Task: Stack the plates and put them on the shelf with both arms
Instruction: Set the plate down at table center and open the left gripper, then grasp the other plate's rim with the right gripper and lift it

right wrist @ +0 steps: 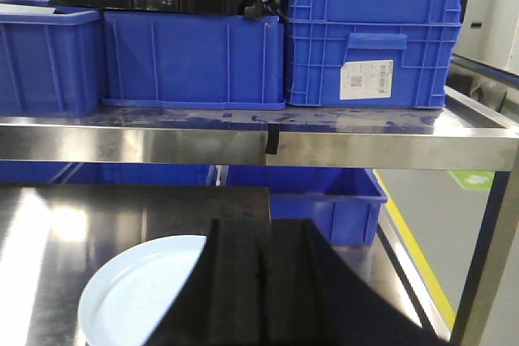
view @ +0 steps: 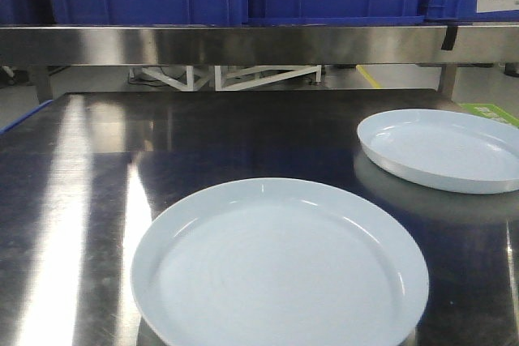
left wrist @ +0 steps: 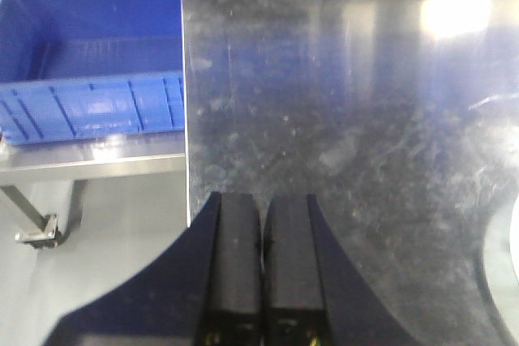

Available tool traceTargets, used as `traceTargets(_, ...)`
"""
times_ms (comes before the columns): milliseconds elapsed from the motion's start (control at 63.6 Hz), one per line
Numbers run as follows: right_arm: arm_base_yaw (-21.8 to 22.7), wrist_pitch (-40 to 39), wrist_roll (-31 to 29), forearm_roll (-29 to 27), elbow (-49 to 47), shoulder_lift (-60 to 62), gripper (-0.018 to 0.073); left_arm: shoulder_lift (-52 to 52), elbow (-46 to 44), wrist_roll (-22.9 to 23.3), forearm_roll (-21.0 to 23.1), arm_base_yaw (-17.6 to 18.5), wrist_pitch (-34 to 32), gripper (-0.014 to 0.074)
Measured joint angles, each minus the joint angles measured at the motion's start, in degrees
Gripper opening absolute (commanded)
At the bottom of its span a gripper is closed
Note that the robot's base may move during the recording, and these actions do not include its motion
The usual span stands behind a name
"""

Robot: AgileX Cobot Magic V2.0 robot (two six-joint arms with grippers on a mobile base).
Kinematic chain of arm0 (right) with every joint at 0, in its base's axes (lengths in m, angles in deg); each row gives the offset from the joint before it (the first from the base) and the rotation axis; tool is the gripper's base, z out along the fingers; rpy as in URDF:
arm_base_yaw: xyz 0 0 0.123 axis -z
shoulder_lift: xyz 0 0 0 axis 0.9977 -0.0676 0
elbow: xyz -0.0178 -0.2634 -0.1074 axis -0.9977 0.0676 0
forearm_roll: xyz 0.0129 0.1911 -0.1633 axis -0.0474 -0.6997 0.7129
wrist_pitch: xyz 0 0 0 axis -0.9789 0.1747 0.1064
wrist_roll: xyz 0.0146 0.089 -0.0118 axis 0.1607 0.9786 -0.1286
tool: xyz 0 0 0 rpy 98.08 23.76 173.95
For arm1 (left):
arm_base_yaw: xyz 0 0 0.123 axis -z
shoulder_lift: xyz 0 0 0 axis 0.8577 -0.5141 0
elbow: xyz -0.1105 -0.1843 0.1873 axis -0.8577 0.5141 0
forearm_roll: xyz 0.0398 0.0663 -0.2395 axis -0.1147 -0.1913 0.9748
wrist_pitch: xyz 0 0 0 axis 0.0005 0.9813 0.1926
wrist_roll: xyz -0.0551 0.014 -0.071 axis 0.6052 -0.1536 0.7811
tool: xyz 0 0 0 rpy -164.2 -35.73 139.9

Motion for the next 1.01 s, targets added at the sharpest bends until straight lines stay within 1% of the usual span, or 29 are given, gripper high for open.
traceTargets(204, 0.0, 14.4, 0.0, 0.0, -19.7, -19.6, 0.006, 0.0, 0.0, 0.0, 0.0, 0.0, -0.5, 0.0084)
traceTargets(377, 0.0, 26.1, 0.0, 0.0, -32.0, -36.4, 0.006, 0.0, 0.0, 0.0, 0.0, 0.0, -0.7, 0.0084)
traceTargets(456, 0.0, 29.9, 0.0, 0.0, -36.2, -43.1, 0.0086, 0.0, 0.0, 0.0, 0.0, 0.0, -0.7, 0.0084)
traceTargets(519, 0.0, 31.1, -0.1, 0.0, -38.5, -47.8, 0.0134, 0.0, 0.1, 0.0, 0.0, 0.0, -0.7, 0.0084)
traceTargets(534, 0.0, 31.3, -0.2, 0.0, -38.9, -49.2, 0.0165, 0.0, 0.1, 0.0, 0.0, 0.0, -0.7, 0.0084)
traceTargets(692, 0.0, 31.0, -0.8, 0.0, -41.7, -58.0, 0.0372, 0.0, 0.1, 0.0, 0.0, 0.0, -0.7, 0.0084)
traceTargets(755, 0.0, 29.6, -0.9, 0.0, -41.8, -61.1, 0.0424, 0.0, 0.1, 0.0, 0.0, 0.0, -0.7, 0.0084)
traceTargets(802, 0.0, 28.8, -0.9, 0.0, -41.9, -63.2, 0.044, 0.0, 0.1, 0.0, 0.0, 0.0, -0.7, 0.0084)
traceTargets(1006, 0.0, 27.0, -1.1, 0.0, -41.9, -71.5, 0.0438, 0.0, 0.1, 0.0, 0.0, 0.0, -0.7, 0.0084)
